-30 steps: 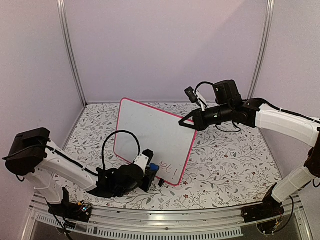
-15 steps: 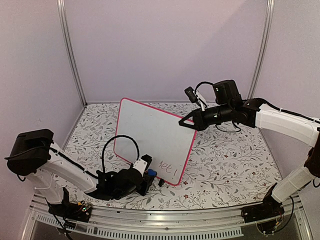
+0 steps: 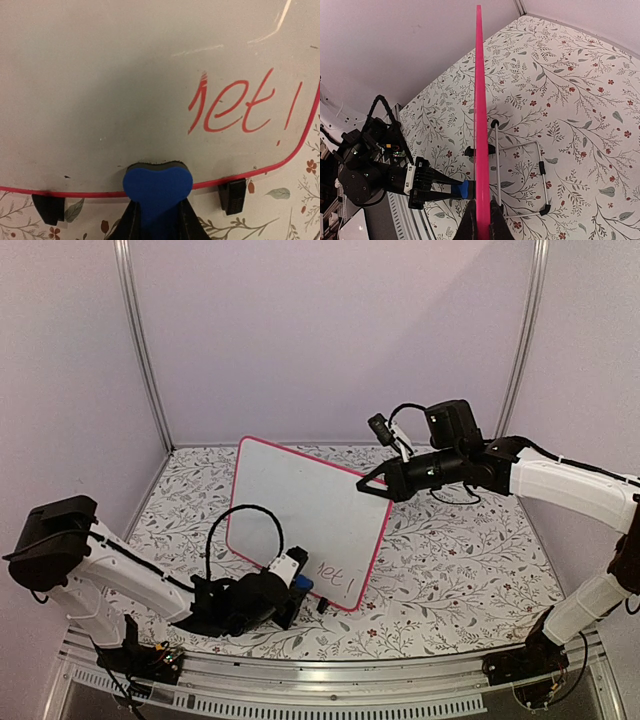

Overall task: Erase the whiteboard
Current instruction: Erase the center of the whiteboard.

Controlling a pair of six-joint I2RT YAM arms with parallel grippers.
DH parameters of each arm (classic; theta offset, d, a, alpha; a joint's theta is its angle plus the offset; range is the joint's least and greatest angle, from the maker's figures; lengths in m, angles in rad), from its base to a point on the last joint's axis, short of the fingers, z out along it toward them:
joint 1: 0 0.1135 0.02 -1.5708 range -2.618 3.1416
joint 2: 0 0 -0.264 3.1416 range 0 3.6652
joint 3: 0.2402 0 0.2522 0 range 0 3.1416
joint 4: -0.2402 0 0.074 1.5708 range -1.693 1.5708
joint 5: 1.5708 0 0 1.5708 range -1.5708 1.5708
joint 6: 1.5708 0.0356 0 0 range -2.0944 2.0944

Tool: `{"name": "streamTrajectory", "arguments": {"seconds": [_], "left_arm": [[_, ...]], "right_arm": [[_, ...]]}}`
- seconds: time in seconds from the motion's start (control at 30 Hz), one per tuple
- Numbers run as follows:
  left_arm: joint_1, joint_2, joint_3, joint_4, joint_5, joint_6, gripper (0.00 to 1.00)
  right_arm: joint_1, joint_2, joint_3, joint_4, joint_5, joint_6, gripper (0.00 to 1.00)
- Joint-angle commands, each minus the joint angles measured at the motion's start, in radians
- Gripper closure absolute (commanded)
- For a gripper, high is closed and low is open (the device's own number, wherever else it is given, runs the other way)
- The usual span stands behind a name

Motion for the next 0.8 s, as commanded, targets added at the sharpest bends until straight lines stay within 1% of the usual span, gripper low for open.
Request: {"name": "streamTrajectory", "arguments": {"seconds": [0.0,0.2,0.4,0.77], "left_arm": [[-0.003,-0.027,0.073,-0.027,-0.048,0.071,0.99],[0.005,-0.021,0.130,-0.024,-0.068,0.116,0.99],[0.032,-0.033,0.159,-0.011,-0.058,0.159,0.99],[0.043,-0.049,0.207,-0.009,-0.055,0.213,0.99]], "right_arm": [[0.020,0.026,0.000,-0.048,-0.029,-0.048,1.00],[0.020,0.025,0.000,-0.048,-0.030,-0.047,1.00],[0.020,0.024,0.000,-0.049,-0.029,-0.047,1.00],[0.020,0.022,-0.002,-0.047,-0.029,-0.046,1.00]]}}
